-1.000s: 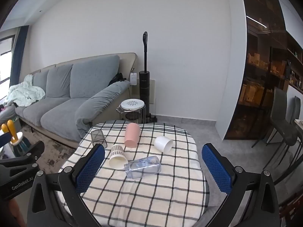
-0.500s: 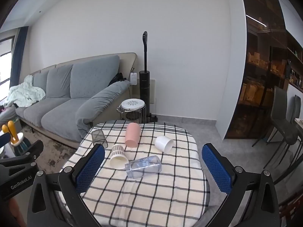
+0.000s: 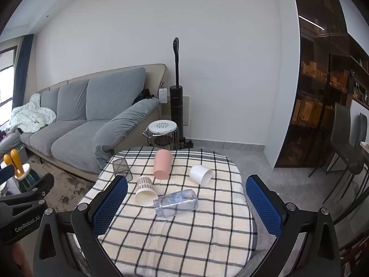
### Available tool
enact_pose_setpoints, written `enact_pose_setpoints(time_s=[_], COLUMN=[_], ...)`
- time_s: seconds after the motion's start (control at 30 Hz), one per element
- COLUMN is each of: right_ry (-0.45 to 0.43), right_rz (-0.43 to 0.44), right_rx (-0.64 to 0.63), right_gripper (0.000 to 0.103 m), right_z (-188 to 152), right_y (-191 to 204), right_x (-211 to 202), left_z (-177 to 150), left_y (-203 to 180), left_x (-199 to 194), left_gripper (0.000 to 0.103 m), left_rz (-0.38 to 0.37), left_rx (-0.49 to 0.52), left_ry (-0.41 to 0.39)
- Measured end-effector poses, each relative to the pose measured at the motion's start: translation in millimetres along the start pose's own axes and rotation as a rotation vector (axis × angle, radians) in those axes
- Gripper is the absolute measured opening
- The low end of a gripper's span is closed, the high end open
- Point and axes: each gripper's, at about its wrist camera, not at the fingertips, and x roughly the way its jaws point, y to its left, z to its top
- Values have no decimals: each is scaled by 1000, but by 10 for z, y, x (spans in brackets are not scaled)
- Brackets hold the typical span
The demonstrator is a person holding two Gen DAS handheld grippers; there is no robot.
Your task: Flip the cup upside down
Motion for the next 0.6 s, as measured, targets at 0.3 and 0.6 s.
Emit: enact_pose_setpoints(time_s=[0.3,0.6], right_ry=[-3,-2], right_rz=[-2,1], right_rx=[0,2], right_gripper=[103,103], right_z=[-11,-7], right_y=[-4,-21], right_x=[0,3], left_z=[-3,-3], left_y=[-11,-18], left_x=[1,-6], left_gripper=[103,103], left_rz=[-3,-2], left_rx=[2,3], left_ry=[3,3])
